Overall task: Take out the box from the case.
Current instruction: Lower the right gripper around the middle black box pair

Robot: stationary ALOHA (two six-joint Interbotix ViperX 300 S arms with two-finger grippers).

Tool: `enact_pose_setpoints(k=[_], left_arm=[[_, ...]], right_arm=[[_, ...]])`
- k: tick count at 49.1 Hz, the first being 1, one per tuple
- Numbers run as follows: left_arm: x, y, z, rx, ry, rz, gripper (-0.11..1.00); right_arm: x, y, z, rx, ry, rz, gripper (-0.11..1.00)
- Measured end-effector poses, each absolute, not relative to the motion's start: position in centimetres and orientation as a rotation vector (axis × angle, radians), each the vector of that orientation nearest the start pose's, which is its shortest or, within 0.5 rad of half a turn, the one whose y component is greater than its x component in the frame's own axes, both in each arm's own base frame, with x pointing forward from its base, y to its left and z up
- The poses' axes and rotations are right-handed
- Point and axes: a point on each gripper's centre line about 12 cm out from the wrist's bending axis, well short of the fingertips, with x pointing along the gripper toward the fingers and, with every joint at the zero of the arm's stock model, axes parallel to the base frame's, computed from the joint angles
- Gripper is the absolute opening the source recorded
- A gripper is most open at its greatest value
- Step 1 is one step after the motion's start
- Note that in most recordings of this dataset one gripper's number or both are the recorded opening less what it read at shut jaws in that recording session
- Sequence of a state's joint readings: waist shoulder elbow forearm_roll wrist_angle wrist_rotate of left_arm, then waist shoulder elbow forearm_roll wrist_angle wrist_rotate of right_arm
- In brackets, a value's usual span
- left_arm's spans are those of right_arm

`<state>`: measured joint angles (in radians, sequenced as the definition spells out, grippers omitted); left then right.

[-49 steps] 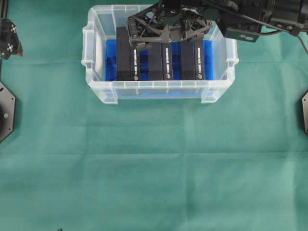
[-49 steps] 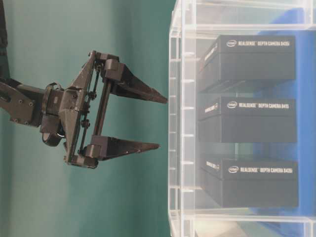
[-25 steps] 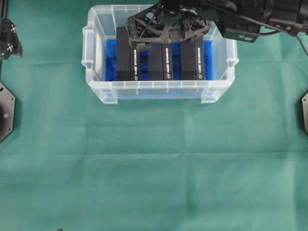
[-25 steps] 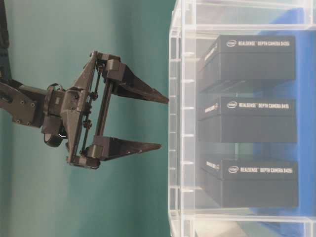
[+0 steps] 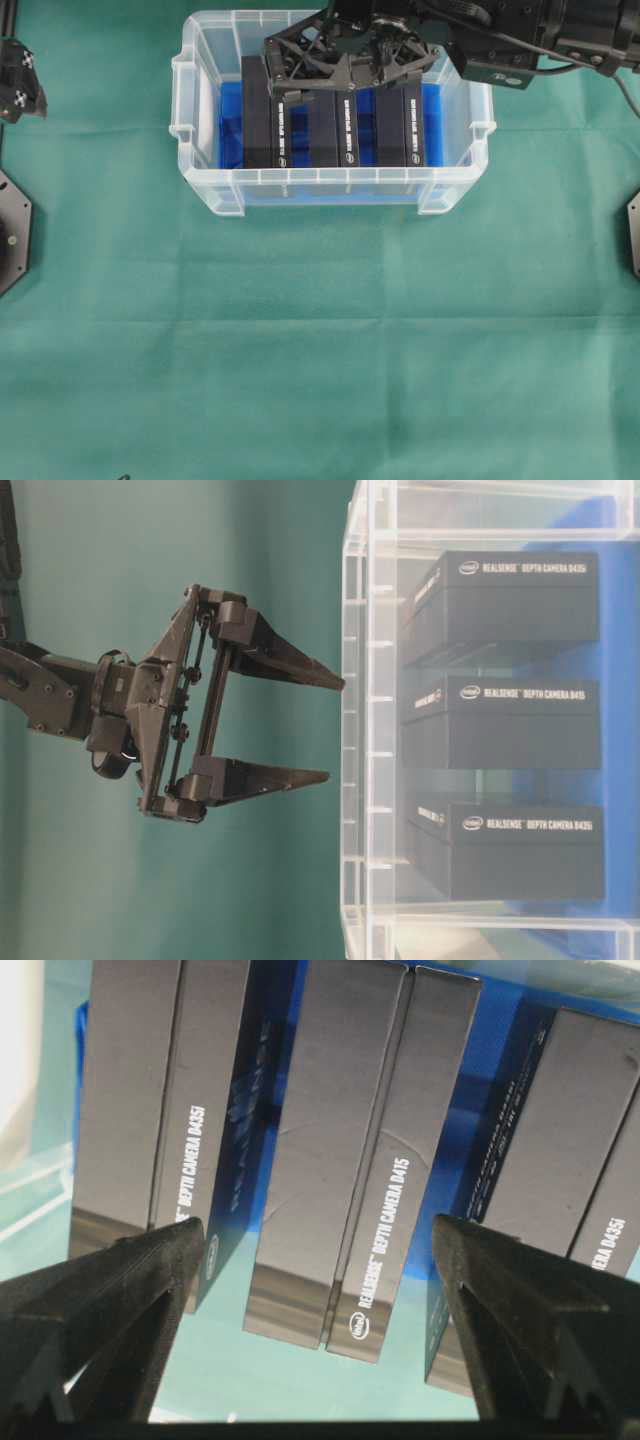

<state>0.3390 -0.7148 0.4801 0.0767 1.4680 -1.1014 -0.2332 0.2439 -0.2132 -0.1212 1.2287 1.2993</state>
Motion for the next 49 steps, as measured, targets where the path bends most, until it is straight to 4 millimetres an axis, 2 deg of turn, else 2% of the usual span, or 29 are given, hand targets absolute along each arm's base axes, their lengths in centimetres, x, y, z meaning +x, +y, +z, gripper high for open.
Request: enact_pose_setpoints(k=[49], left_arm=[[16.5,6.8,34.9,-1.093,0.922,1.011,0.92]], right_arm=[[45.9,-12.6,24.3,1.111,0.959,-1.094,0.94]])
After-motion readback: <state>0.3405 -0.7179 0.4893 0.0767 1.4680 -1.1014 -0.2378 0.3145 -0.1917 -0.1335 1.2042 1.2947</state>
